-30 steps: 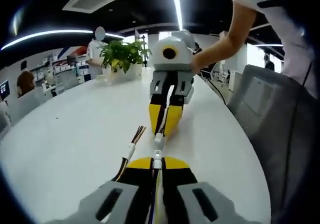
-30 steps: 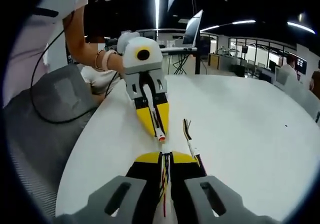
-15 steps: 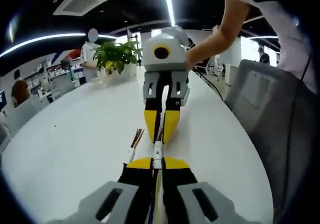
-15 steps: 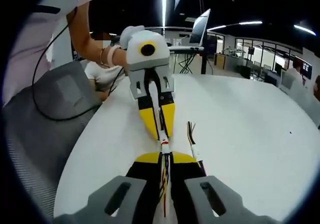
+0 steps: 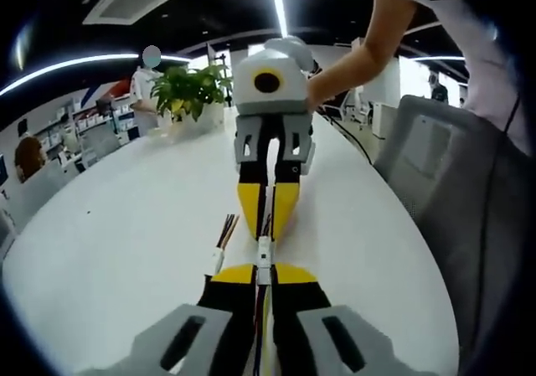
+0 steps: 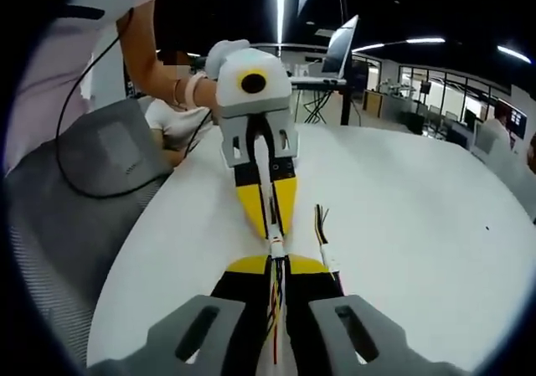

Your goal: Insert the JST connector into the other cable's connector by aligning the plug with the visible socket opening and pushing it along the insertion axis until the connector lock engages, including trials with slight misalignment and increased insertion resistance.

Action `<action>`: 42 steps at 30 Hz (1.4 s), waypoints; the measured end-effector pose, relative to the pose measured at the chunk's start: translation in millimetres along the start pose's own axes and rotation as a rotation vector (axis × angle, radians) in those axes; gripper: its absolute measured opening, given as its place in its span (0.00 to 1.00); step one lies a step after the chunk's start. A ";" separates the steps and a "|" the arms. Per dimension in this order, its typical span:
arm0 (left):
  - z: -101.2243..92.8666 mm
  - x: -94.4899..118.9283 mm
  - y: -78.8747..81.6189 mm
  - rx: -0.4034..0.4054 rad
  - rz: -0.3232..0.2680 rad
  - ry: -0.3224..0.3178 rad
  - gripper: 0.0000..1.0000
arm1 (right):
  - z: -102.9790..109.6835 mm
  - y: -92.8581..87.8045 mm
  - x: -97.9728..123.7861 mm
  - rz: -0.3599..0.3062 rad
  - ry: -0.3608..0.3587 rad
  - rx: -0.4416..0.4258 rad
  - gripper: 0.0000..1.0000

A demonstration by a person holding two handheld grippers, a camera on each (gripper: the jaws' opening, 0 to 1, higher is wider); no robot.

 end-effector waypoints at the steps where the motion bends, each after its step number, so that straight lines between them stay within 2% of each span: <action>1: -0.2 0.0 -0.1 0.000 0.001 -0.001 0.00 | 0.2 0.1 -0.1 0.001 0.001 0.003 0.02; 13: -0.2 -1.0 3.7 -0.027 0.006 -0.019 0.00 | 2.7 3.8 -3.0 0.006 0.017 0.048 0.02; 26: 0.1 -3.3 3.0 -0.016 0.010 -0.020 0.00 | 3.1 2.1 -4.7 0.019 0.025 0.036 0.02; 35: 2.7 -8.2 2.1 -0.017 0.020 -0.009 0.00 | -1.1 -2.9 -4.5 0.034 0.015 0.036 0.02; 42: 11.7 -9.0 2.0 -0.016 0.021 0.006 0.00 | -11.8 -4.1 -6.1 0.031 -0.013 0.036 0.02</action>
Point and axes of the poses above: the point that each gripper's makers call its tool centre point, and the gripper's own axes: x roughly backward along the fingers, z roughly to its left, y roughly out of its top, the point moved 4 cm from there along x, roughly backward along the fingers, and after that the axes turned 10 degrees about -y, right-handed, at the moved point
